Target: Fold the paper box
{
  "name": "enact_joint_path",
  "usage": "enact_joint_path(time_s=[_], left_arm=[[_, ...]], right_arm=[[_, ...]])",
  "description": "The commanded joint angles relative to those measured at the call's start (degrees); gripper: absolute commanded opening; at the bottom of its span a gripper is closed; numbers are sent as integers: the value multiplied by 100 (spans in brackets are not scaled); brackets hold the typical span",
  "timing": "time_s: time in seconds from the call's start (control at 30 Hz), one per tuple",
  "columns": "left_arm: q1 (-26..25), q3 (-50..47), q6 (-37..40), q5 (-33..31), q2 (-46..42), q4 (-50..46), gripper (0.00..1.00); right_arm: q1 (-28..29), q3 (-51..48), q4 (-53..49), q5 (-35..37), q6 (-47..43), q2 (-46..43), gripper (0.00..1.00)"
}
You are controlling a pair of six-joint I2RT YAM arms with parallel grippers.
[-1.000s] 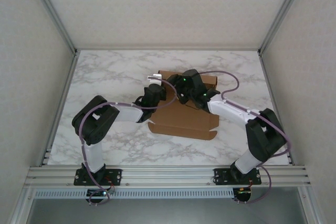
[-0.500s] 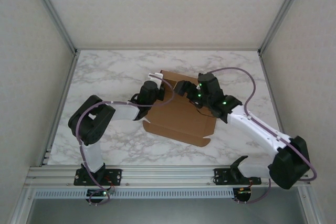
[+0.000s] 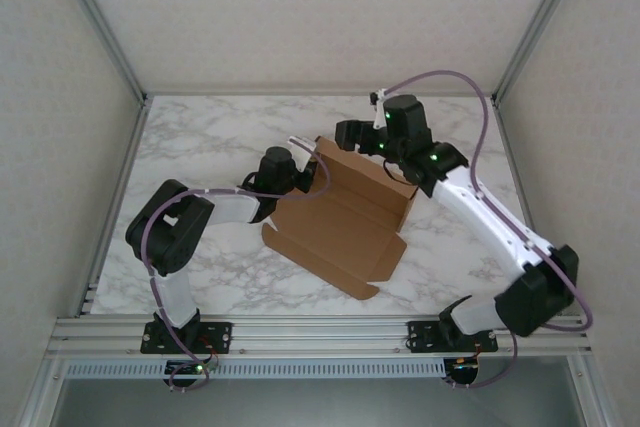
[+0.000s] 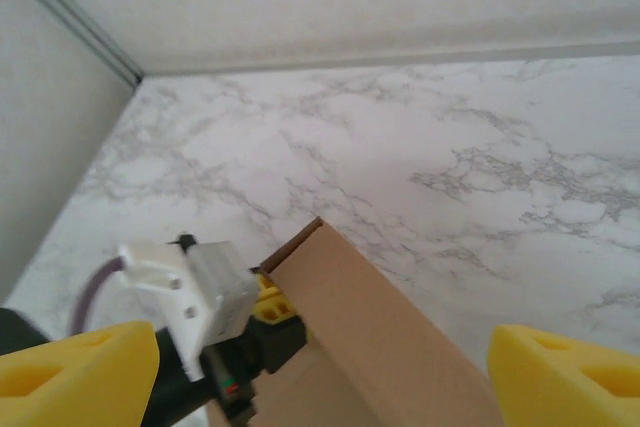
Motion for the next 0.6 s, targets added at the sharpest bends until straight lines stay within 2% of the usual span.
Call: enact_joint_path(time_s=[0.0, 0.1, 0.3, 0.57], left_arm=[[2, -54, 47, 176, -13, 281, 0], [2, -89, -68, 223, 11, 348, 0], [2, -97, -240, 267, 99, 352, 0], [2, -21, -506, 40, 194, 391, 2]], right_arm=[[-220, 161, 82, -662, -702, 567, 85], [-494, 246, 30, -957, -719, 1068, 84], [-736, 507, -32, -2189, -758, 1820, 80], [-726, 629, -26, -2191, -668, 2320, 71]])
